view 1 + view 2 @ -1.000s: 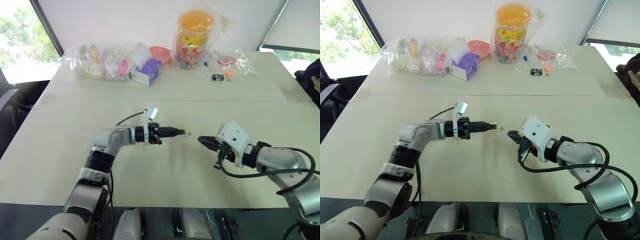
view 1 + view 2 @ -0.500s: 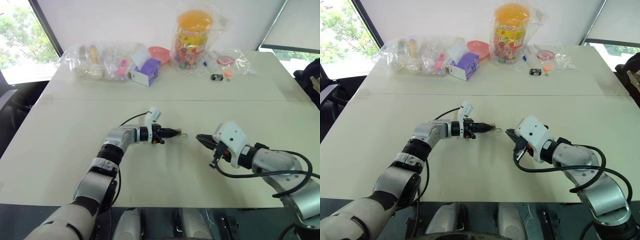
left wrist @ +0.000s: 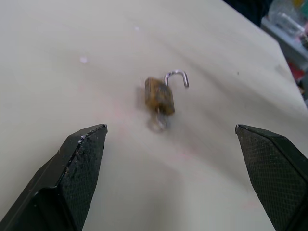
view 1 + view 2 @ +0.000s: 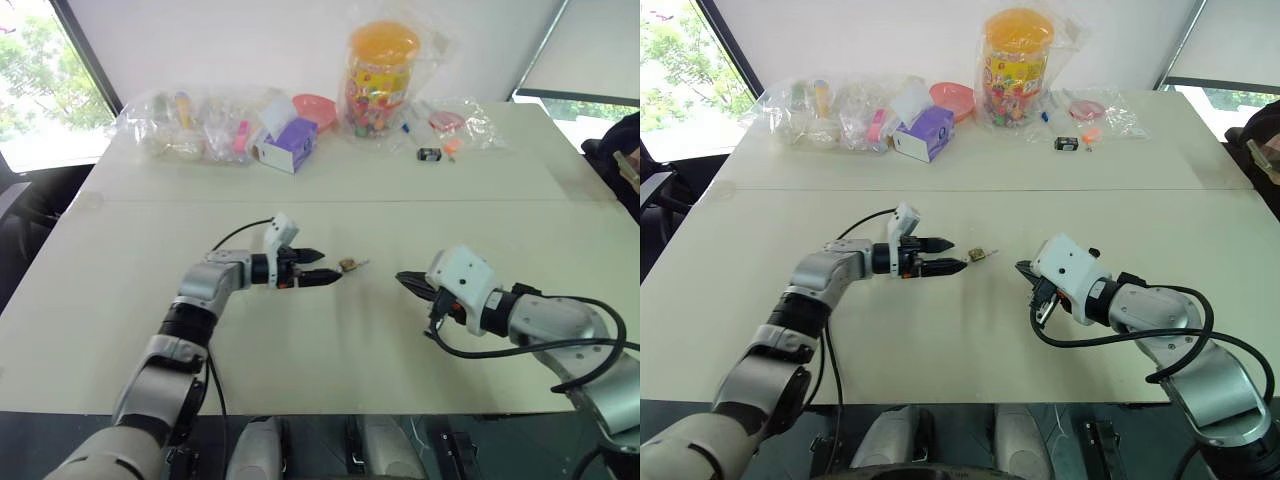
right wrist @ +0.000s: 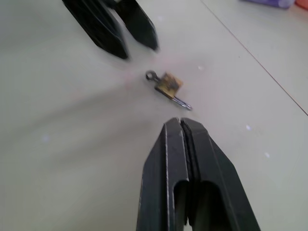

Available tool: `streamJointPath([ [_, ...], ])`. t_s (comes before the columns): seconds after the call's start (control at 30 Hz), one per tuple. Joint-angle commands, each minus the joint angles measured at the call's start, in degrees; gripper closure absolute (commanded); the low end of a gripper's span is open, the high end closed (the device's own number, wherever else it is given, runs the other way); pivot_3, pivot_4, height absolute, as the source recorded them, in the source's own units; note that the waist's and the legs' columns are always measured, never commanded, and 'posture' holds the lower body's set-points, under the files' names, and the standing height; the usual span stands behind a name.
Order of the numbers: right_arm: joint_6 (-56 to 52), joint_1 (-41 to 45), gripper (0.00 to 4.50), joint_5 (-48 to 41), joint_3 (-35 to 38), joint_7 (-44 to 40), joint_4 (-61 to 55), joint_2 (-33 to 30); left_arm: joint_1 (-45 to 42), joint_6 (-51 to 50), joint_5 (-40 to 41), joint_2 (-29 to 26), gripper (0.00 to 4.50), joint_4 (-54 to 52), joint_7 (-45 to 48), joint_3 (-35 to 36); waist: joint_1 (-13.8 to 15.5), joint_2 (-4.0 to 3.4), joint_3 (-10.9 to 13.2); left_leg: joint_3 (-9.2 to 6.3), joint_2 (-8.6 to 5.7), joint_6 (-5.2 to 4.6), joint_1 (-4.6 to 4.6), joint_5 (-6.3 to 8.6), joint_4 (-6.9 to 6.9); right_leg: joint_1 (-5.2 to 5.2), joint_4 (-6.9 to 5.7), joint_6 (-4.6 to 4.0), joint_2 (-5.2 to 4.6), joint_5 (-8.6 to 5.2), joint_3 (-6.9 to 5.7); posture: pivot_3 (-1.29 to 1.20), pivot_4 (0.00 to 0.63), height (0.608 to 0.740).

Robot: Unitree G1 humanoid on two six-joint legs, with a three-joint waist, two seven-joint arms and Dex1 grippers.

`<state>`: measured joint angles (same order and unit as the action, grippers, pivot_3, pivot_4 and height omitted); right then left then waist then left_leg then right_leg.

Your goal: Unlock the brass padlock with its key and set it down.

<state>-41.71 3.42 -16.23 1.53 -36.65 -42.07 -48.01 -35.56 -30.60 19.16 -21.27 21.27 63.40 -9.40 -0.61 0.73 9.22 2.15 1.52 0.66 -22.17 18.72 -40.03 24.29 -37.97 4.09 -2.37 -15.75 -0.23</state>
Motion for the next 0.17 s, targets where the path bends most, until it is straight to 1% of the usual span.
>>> streamJointPath([
  [0.03, 1.8, -0.4, 4.50, 0.4, 3.0, -1.7, -0.4, -2.0, 1.8, 1.8, -0.3, -3.3, 0.02, -7.7, 2.4, -0.3, 0.2, 0.01, 0.0, 0.00, 0.00, 0.00, -0.01, 0.00, 0.00, 0.00, 0.01, 0.00, -0.01, 0.00, 0.00, 0.00, 0.150, 0.740],
  [0.17, 1.3, -0.3, 4.50, -0.4, 4.8, -3.4, -1.2, -3.9, 4.1, -0.2, 2.1, -8.3, 0.02, -15.4, 5.0, 1.1, 0.4, 0.01, 0.0, 0.00, -0.04, 0.00, -0.06, 0.00, -0.03, 0.00, 0.03, 0.00, -0.07, 0.00, -0.01, 0.00, 0.150, 0.740],
])
